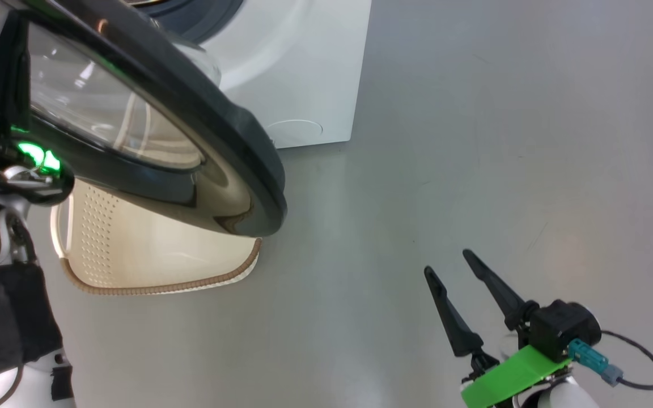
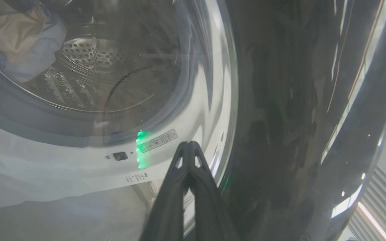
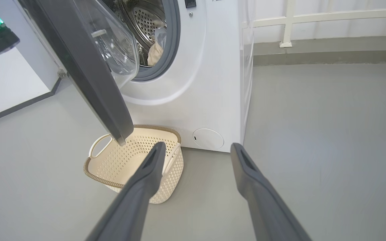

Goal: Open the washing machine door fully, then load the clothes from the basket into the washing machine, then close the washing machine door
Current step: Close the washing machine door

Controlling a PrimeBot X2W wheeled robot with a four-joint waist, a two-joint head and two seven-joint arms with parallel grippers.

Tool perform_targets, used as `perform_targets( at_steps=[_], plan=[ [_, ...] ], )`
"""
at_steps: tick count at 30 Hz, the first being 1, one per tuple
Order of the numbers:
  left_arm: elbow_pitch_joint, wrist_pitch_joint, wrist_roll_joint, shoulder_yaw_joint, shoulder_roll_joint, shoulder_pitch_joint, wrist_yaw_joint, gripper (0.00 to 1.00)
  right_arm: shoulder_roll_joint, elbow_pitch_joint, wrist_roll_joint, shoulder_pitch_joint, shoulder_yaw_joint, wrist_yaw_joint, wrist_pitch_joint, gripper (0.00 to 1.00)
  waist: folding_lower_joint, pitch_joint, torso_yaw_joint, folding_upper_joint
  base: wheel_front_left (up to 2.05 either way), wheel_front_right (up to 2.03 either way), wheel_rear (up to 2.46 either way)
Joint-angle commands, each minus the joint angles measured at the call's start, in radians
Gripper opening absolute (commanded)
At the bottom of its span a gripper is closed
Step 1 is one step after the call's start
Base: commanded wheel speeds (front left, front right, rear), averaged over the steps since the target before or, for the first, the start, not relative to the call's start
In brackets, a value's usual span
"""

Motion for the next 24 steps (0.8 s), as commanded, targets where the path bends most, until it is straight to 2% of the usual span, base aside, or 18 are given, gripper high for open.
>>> perform_targets(
  at_steps=[1,14,20,24],
  plan=[
    [-0.030,-0.007,0.013,-0.003,0.032,-0.032,-0.007,0.00,0.008,-0.023,0.001,-0.029,0.027,0.001,-0.012,1.00,0.0000,0.003,-0.003,0.0000,0.00,0.00,0.00],
    [0.000,-0.143,0.045,-0.052,0.035,-0.041,-0.007,0.00,0.012,-0.022,0.002,-0.042,0.025,0.001,-0.012,1.00,0.0000,0.013,-0.010,0.0000,0.00,0.00,0.00],
    [-0.043,-0.208,0.139,-0.105,0.096,0.021,-0.007,0.00,0.013,-0.016,0.004,-0.031,0.012,0.001,-0.012,1.00,0.0000,-0.017,0.010,0.0000,0.00,0.00,0.00],
    [-0.082,-0.331,0.318,-0.219,0.194,0.111,-0.007,0.00,0.015,-0.011,0.009,-0.024,0.013,0.001,-0.012,1.00,0.0000,-0.057,0.023,0.0000,0.00,0.00,0.00]
  ],
)
